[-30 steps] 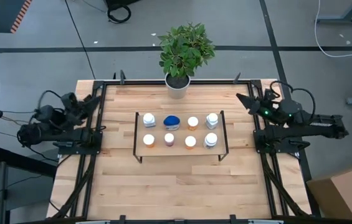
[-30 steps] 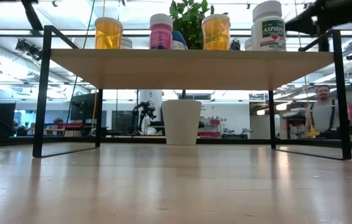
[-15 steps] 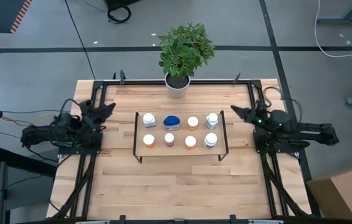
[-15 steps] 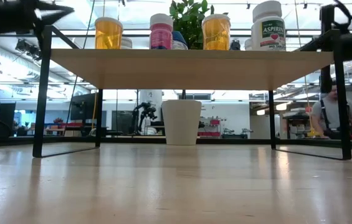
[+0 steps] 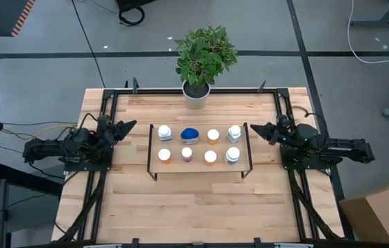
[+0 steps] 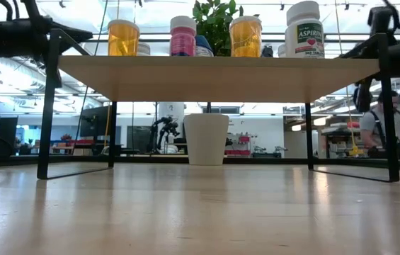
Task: Pick and place medicine bottles onto shelf by color
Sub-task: Return to Home Position
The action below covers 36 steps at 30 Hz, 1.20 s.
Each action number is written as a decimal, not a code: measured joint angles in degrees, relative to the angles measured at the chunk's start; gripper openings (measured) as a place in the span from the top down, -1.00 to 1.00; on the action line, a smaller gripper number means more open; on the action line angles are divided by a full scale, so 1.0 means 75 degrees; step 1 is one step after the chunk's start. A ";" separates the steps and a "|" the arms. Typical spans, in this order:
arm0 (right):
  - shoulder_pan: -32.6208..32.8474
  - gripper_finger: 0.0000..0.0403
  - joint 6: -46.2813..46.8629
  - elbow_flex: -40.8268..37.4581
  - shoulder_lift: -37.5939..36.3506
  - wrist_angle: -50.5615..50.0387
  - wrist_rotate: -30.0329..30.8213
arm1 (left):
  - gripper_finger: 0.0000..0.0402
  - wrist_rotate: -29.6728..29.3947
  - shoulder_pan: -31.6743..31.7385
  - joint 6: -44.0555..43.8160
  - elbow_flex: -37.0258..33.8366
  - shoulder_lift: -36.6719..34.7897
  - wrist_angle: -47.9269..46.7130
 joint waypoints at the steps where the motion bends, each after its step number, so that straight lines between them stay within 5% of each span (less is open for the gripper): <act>1: -0.0001 0.98 -0.0341 0.0000 0.0000 0.0006 -0.0252 | 0.98 0.0000 0.0000 0.0130 0.0000 -0.0002 -0.0059; 13: 0.0002 0.96 -0.5218 0.0003 0.0185 0.0041 -0.2290 | 0.87 -0.0003 0.0009 0.4095 -0.0003 0.0003 -0.0924; 19: 0.0002 0.95 -0.5112 0.0018 0.0670 0.0106 -0.2386 | 0.89 -0.0003 0.0009 0.5656 -0.0006 0.0003 -0.1024; 36: 0.0025 0.95 -0.4848 0.0012 0.0895 0.1204 -0.2400 | 0.83 -0.0003 0.0009 0.5687 -0.0006 0.0003 -0.1027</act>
